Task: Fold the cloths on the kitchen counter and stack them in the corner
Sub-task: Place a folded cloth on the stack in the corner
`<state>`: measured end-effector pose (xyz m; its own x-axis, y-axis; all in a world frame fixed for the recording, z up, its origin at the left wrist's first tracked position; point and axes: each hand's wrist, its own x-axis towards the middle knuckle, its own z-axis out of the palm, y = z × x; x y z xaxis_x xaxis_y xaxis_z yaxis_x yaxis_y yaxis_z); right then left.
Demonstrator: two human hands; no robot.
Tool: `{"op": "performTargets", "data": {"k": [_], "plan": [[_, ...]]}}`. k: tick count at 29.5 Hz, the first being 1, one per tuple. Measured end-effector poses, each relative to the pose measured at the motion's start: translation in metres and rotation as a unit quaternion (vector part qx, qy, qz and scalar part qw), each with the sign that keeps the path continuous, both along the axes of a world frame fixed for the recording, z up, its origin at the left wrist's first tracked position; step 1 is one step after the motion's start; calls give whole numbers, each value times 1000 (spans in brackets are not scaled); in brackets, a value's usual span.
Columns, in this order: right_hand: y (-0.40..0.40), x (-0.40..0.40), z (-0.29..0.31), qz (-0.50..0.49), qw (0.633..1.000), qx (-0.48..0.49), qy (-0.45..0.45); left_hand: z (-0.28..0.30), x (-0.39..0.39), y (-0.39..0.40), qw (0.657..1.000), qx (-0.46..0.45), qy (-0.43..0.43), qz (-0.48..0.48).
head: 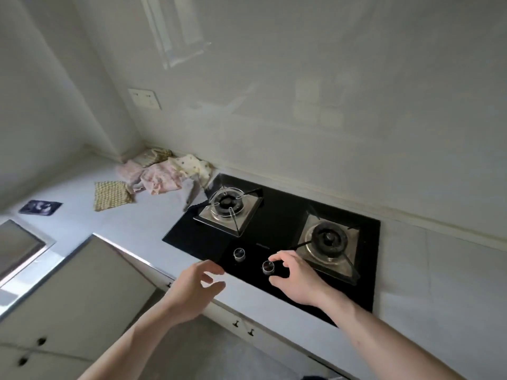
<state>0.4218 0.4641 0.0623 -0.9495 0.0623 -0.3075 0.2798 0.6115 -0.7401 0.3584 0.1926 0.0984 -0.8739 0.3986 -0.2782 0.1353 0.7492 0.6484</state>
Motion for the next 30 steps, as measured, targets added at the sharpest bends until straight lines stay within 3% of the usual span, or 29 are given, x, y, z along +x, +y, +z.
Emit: {"op": "performTargets", "data": {"k": [10,24,30], "plan": [[-130,-108,13,101,995,-19,-1,-6,-60,-134,995,15,14,101],[-213,-289,-3,138,990,-39,-14,-24,-220,-246,984,-33,-10,176],[-224,-329,-3,151,988,-32,-7,-53,-287,-280,985,-58,-28,159]]}}
